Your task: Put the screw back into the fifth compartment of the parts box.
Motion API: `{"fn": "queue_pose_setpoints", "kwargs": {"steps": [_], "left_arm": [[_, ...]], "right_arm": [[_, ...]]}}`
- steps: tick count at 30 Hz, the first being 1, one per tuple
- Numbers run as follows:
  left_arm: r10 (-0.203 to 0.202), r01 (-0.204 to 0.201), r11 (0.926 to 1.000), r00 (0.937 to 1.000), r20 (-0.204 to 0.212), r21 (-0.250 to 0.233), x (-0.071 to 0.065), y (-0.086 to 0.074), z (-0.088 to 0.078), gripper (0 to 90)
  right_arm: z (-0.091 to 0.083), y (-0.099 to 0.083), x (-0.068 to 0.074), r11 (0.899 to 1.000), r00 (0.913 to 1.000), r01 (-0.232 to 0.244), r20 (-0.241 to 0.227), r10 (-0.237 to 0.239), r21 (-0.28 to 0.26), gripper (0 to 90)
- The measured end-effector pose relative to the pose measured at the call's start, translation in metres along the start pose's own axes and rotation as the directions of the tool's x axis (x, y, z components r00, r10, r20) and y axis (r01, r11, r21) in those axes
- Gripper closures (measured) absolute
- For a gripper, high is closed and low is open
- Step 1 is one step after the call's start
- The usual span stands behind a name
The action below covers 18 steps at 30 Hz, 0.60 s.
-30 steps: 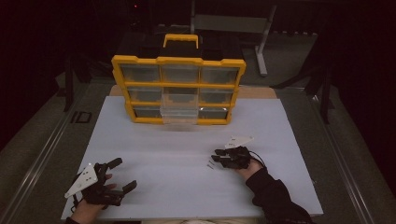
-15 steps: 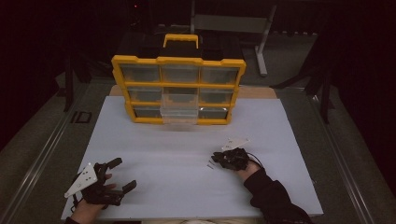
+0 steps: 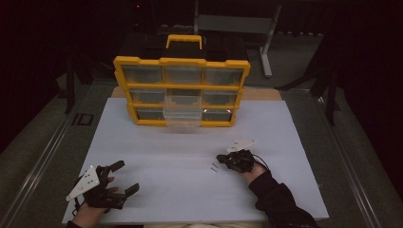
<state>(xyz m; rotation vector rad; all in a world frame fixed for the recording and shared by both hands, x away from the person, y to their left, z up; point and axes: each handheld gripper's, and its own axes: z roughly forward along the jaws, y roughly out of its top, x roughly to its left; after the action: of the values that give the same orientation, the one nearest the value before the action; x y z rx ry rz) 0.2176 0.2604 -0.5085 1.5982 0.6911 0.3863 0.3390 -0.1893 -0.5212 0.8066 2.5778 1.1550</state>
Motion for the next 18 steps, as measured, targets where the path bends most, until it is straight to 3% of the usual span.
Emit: {"fn": "queue_pose_setpoints", "kwargs": {"steps": [18], "left_arm": [[-0.001, 0.001, 1.0, 1.0, 0.004, 0.007, 0.0, 0.0, 0.001, 0.5]], "right_arm": [[-0.028, 0.024, -0.006, 0.998, 0.9999, -0.015, -0.004, 0.015, -0.06, 87.6]]}}
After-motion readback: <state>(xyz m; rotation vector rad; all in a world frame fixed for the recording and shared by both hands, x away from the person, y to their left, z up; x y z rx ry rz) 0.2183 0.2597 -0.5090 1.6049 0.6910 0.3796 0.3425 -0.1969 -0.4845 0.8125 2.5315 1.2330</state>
